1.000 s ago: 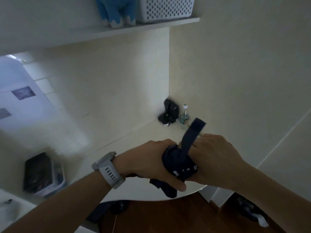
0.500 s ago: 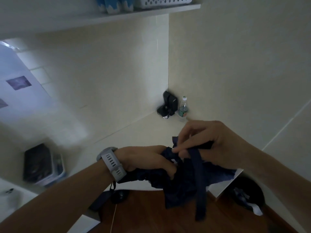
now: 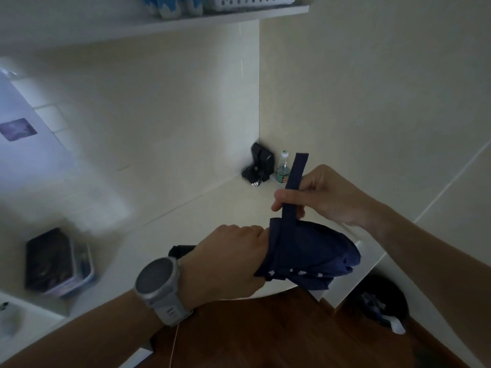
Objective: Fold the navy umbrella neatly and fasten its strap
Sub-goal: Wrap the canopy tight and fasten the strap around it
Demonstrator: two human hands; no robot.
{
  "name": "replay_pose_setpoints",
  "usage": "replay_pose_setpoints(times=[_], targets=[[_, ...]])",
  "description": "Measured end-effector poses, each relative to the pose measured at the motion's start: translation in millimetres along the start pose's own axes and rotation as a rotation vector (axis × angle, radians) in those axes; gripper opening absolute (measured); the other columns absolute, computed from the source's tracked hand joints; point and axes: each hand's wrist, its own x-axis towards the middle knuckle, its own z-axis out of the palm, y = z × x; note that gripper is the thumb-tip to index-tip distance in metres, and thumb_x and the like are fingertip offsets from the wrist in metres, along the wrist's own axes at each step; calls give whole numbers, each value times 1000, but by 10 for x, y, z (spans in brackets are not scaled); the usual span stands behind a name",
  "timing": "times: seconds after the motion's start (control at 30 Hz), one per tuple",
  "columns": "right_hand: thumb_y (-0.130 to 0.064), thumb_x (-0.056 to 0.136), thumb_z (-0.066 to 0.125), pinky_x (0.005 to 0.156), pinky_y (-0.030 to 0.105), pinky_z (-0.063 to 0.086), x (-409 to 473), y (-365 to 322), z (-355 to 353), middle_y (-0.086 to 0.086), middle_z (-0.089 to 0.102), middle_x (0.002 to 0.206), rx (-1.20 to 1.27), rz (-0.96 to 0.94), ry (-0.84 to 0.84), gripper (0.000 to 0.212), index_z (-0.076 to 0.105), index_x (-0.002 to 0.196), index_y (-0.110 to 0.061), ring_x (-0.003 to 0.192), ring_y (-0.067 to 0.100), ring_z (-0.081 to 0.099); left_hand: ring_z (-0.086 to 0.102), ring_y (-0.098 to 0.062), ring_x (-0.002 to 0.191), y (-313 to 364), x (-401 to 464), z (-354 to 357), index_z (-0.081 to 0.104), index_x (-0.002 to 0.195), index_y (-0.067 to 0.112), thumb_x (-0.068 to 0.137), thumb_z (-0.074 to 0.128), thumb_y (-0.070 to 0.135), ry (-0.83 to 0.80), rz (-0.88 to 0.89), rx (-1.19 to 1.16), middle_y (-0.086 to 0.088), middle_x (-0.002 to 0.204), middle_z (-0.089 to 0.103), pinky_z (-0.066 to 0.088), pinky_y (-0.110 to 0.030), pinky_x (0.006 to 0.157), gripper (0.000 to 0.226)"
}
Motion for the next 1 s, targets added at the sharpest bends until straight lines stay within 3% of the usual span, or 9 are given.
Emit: replay_pose_setpoints(times=[0.13,0.27,0.37,0.5,0.63,0.77,0.87,0.93,1.0], targets=[[-28,97,67,88,25,60,-10,93,90,1,84,95,40,128,-53,27,85,95,-8,94,14,79,57,-18,48,29,-20,-57,69,86,10,60,90,17,219,55,84,-4,69,66,48,-28,48,34],[-54,88,66,61,25,45,-17,121,209,7,63,65,13,291,-146,58,70,73,1,55,12,57,61,-26,73,4,-39,-156,69,110,4,81,62,9,356,62,357,-11,91,68,49,-41,68,31],[-55,94,59,71,32,49,-28,115,235,14,66,78,66,411,-223,63,70,83,6,66,18,62,58,-28,72,-42,-87,-85,68,109,3,99,35,5,502,25,478,-12,88,65,45,-42,68,34],[-50,102,51,77,38,49,-93,131,400,17,69,81,4,343,-190,57,66,81,0,74,21,62,63,-31,73,-76,-89,88,60,112,4,104,41,15,641,-86,476,-14,88,68,46,-44,68,24],[-46,106,44,63,28,42,-142,209,467,11,63,65,-390,65,14,55,65,77,-4,56,11,52,58,-31,89,-75,-80,133,60,124,10,71,78,36,395,-296,258,-14,104,61,46,-46,81,62],[-42,107,32,64,30,48,-236,135,474,1,72,76,-856,-178,31,45,72,110,-22,63,16,63,60,-13,93,-162,-8,-256,50,130,32,56,66,88,-78,-329,48,9,115,58,53,-34,88,94],[-38,100,41,46,32,54,-269,163,569,-5,71,67,-1011,-419,112,35,71,112,-28,50,15,65,64,-2,78,-198,156,-419,54,121,36,58,82,76,-361,-301,-321,21,94,69,56,-28,83,79],[-36,95,49,45,33,55,-280,212,558,-6,71,69,-931,-483,130,24,66,112,-31,52,14,65,69,-1,79,-180,192,-367,64,105,36,64,88,60,-354,-253,-458,20,87,72,58,-27,81,53],[-36,99,53,54,30,57,-329,199,488,-9,72,79,-764,-481,149,21,71,106,-30,63,7,66,70,-7,75,-164,138,-265,68,95,33,71,83,56,-284,-257,-323,15,80,72,59,-28,75,37]])
